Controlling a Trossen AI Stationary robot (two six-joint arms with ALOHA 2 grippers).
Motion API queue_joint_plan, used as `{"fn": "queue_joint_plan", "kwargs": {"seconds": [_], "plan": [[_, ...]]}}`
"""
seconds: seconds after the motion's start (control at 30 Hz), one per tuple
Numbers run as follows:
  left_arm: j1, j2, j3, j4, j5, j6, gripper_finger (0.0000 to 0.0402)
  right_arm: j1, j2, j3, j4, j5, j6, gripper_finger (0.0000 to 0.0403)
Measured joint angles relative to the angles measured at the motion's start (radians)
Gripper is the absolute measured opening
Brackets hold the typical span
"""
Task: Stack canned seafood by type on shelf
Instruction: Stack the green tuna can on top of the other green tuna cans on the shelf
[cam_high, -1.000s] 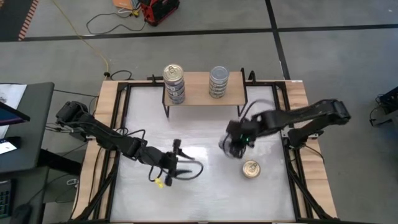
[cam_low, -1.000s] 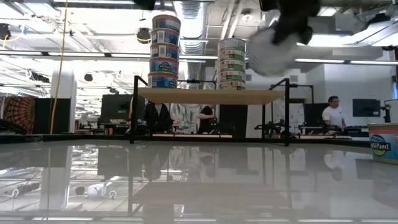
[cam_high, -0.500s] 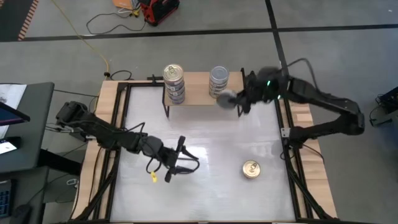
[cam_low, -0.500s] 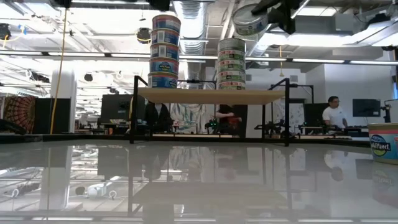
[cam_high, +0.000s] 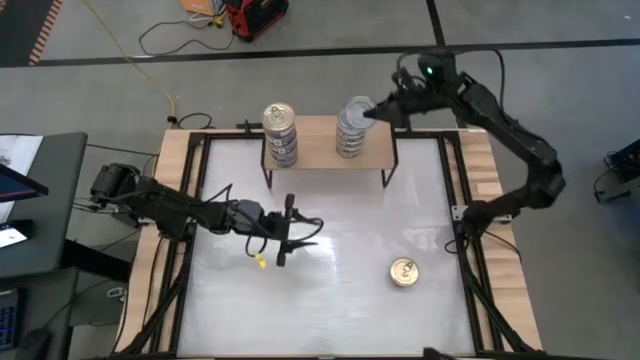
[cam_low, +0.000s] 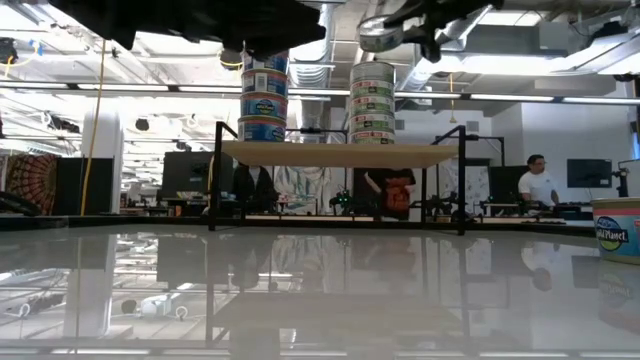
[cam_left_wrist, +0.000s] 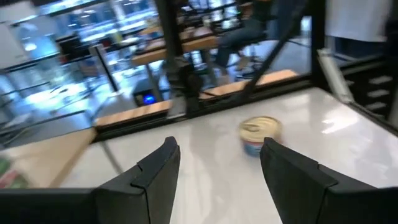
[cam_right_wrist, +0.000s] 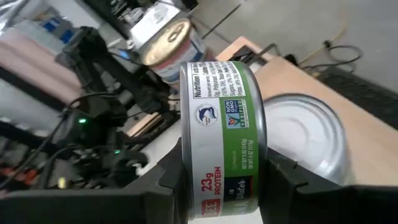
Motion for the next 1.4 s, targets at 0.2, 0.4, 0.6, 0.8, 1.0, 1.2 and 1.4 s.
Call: {"fn": "queue_joint_plan", "kwargs": {"seconds": [0.2, 0.4, 0.6, 0.8, 1.0, 1.2, 1.4], "plan": [[0.0, 0.0, 0.0, -0.005, -0.06, 0.021, 0.0215, -0.064, 0.116, 0.138, -0.135, -0.105, -0.009, 0.0165], [0.0, 0.0, 0.0, -0.009, -0.066, 0.061, 0.0215, -0.129, 0.184, 0.216, -0.242, -0.114, -0.041, 0.0171], [-0.001, 0.0, 0.0, -0.041, -0.077, 0.089, 0.0215, -0.148, 0.208, 0.228, -0.249, -0.157, -0.042, 0.0165], [-0.001, 0.0, 0.001, -0.062, -0.107, 0.123, 0.0215, -0.133, 0.209, 0.228, -0.252, -0.159, -0.044, 0.0226], [-0.004, -0.002, 0.001, -0.06, -0.094, 0.162, 0.0215, -0.125, 0.209, 0.227, -0.248, -0.16, -0.044, 0.0242], [-0.015, -0.003, 0.001, -0.031, -0.092, 0.182, 0.0215, -0.115, 0.21, 0.227, -0.221, -0.159, -0.036, 0.0243], [-0.014, -0.023, 0.002, -0.031, -0.098, 0.18, 0.0215, -0.111, 0.23, 0.227, -0.188, -0.133, -0.006, 0.0243]]}}
